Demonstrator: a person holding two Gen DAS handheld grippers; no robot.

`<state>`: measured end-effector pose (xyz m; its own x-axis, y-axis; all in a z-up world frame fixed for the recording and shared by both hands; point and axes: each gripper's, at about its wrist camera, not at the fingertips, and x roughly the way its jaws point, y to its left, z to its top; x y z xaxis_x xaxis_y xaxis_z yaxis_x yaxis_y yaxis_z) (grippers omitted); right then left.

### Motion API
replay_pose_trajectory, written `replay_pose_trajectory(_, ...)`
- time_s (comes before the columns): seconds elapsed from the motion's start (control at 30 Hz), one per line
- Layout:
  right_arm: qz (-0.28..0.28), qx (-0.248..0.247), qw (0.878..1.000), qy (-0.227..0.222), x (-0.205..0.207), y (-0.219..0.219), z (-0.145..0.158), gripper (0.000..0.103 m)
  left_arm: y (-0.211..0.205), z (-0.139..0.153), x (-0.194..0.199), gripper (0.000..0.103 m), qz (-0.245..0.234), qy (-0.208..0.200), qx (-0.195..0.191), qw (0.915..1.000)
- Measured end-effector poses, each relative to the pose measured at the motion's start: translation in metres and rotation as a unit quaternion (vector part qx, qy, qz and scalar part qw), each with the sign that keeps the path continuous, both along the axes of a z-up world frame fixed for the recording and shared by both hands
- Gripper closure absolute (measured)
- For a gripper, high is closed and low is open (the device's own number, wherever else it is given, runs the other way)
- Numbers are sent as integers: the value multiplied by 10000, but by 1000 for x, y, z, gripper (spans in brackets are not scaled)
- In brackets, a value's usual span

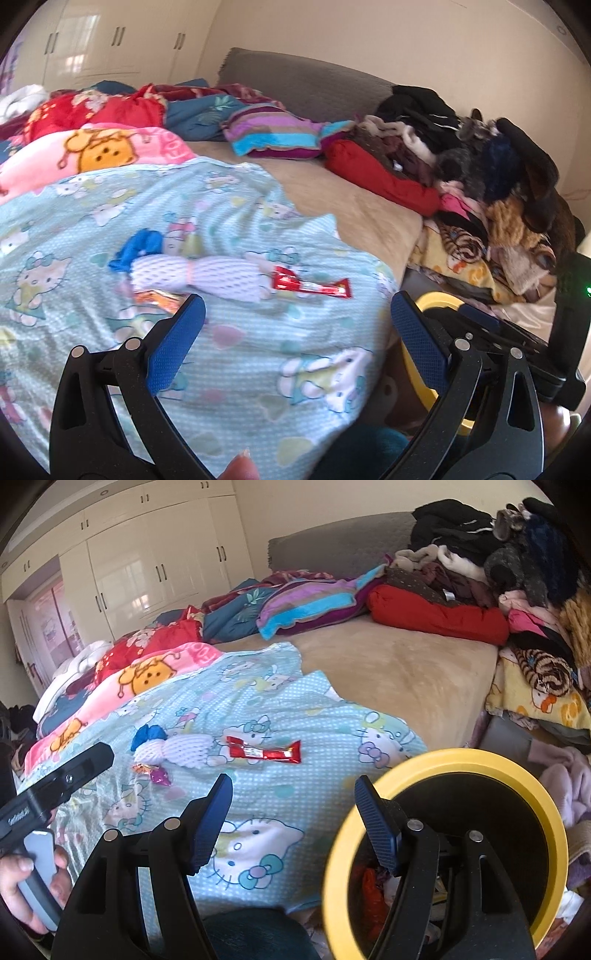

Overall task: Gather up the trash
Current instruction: 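Move both tools from the bin back over the remaining trash on the bed, then grasp the red candy bar with the right tool while the left grasps the orange-purple wrapper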

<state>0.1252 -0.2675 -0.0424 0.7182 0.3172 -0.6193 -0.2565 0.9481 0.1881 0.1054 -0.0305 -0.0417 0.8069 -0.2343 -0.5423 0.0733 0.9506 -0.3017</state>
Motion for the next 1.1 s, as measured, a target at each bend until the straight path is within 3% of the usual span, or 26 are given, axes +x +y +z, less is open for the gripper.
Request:
replay_pose_trajectory(0.3, 364, -330, 9988, 21, 14, 33, -7, 37, 42, -16, 8, 11, 496, 299, -105, 9983)
replay_pose_trajectory(0.63, 901, -1063, 9902, 46, 46, 86, -24, 37, 80, -48, 23, 33, 874, 865, -555, 9909)
replay_pose_trajectory(1.1, 830, -1724, 9802, 516, 114, 105, -65, 37, 97, -85, 53, 42, 1088, 1432, -1219, 9761)
